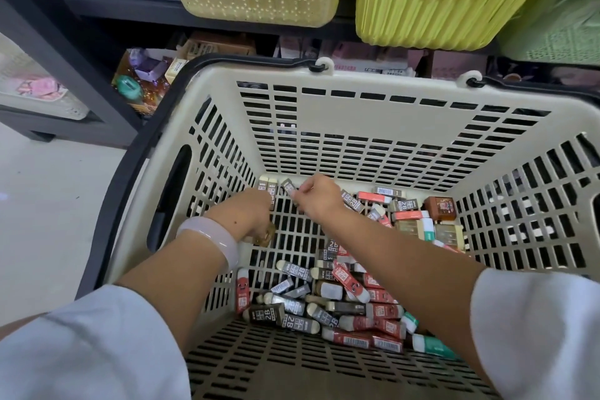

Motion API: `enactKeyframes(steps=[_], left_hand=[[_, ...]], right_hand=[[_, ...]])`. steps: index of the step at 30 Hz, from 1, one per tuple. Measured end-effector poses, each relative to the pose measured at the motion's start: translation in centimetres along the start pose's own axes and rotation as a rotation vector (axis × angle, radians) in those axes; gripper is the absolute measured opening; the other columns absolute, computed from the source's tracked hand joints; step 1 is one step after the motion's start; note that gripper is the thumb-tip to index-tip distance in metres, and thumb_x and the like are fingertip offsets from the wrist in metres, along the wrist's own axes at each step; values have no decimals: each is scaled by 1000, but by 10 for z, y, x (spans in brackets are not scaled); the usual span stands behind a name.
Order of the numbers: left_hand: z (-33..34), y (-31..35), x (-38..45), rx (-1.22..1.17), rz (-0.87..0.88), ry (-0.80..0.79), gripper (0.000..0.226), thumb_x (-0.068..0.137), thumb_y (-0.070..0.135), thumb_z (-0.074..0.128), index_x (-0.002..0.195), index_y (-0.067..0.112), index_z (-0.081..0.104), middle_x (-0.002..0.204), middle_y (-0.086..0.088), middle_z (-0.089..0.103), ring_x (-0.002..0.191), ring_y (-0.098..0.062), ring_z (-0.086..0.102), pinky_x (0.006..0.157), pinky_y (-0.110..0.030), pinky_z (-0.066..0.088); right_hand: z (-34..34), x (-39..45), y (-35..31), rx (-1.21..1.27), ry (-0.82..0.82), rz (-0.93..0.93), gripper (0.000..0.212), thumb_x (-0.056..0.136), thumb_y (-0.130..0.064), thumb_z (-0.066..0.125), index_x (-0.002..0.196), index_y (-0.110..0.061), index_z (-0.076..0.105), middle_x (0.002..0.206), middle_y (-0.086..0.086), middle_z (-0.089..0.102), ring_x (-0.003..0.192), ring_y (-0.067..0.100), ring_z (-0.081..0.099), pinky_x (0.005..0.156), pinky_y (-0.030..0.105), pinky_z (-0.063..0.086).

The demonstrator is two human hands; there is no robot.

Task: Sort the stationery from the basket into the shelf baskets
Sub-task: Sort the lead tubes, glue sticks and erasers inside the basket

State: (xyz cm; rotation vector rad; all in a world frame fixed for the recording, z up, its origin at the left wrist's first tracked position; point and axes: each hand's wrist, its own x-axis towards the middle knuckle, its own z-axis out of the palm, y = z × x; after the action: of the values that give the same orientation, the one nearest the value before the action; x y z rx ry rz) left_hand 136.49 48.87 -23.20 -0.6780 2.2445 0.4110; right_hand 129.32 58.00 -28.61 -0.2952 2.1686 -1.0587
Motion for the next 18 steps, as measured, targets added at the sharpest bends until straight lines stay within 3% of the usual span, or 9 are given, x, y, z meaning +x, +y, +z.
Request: enactKeyframes(steps=[4, 9, 13, 16, 18], left_hand=[[6, -1, 0, 122, 25, -76, 37, 87, 5, 57, 124, 7, 51, 122, -8, 56, 105, -20, 56, 92, -28, 47], [14, 1, 1, 301, 49, -150, 42, 85, 7, 60, 126, 3, 51, 128, -12, 53, 111, -24, 55, 96, -33, 47], [20, 3, -1, 337, 78, -146, 31, 87, 11, 60, 116, 3, 56, 117, -10, 59, 101, -23, 60, 91, -31, 50], [25, 5, 0, 271, 212, -37, 31, 88, 9, 56, 118, 9, 57, 120, -6, 59, 105, -22, 58, 92, -33, 49], [30, 10, -1, 201, 331, -5, 35, 87, 12, 58, 122, 14, 55, 125, -4, 56, 112, -21, 55, 97, -33, 46]], right_hand=[[29, 9, -3, 78, 32, 144, 14, 88, -15, 62, 94, -3, 62, 96, 13, 67, 90, 25, 66, 84, 41, 54], [24, 4, 0, 0, -10, 78, 14, 89, -7, 56, 92, -4, 69, 102, 13, 68, 90, 25, 66, 82, 37, 55], [-15, -2, -1, -367, -14, -207, 24, 93, -6, 45, 101, -7, 67, 104, 9, 67, 71, 14, 58, 63, 24, 51], [-47, -8, 9, -804, 96, -359, 18, 91, -6, 47, 101, -6, 62, 100, 9, 63, 86, 22, 60, 70, 28, 50], [-59, -14, 18, -985, 108, -383, 20, 93, -16, 51, 107, -5, 58, 104, 10, 59, 98, 26, 56, 74, 32, 49]])
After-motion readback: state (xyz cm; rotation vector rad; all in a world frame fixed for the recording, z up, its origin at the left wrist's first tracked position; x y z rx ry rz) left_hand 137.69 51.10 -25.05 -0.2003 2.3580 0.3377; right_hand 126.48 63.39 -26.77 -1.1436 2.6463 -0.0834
